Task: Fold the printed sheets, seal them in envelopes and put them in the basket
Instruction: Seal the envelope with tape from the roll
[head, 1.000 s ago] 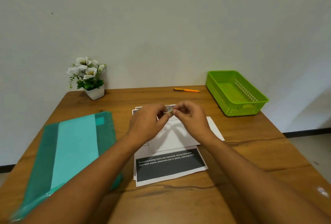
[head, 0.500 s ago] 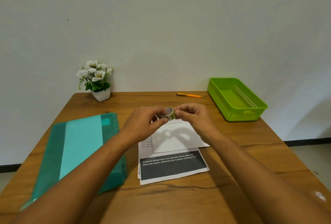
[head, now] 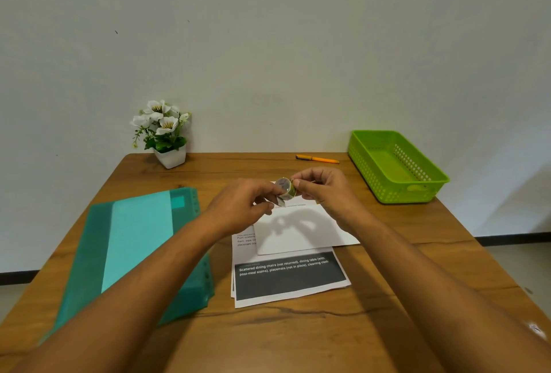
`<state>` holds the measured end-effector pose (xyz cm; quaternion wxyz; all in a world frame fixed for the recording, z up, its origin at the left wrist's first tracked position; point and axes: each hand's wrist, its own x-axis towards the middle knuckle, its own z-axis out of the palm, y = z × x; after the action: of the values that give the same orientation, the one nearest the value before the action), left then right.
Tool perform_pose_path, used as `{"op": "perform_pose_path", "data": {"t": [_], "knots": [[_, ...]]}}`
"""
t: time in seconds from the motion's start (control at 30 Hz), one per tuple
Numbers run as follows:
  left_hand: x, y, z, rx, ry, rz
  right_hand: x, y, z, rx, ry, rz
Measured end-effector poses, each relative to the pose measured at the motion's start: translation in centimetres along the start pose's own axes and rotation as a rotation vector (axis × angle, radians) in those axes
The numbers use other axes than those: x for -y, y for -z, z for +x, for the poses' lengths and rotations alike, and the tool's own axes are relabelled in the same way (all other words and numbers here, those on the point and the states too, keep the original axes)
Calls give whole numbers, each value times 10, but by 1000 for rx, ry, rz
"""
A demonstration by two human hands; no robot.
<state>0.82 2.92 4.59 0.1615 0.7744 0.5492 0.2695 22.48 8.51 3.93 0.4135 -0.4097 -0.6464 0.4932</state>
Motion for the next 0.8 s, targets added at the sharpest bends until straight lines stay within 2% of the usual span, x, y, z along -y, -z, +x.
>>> {"op": "perform_pose_path", "data": {"t": [0.2,0.47,0.67,0.8], "knots": [[-1,2,2,-73,-12,24,0,1,0,40,24,-35],[-3,0,3,-141,-30,101,-8,-9,-1,-57,103,-57],[1,-10,10,-237,18,186,-11,-14,0,-71,111,-161],[8,-15,20,-220,64,246,-15,-11,2,-69,64,-112]]}}
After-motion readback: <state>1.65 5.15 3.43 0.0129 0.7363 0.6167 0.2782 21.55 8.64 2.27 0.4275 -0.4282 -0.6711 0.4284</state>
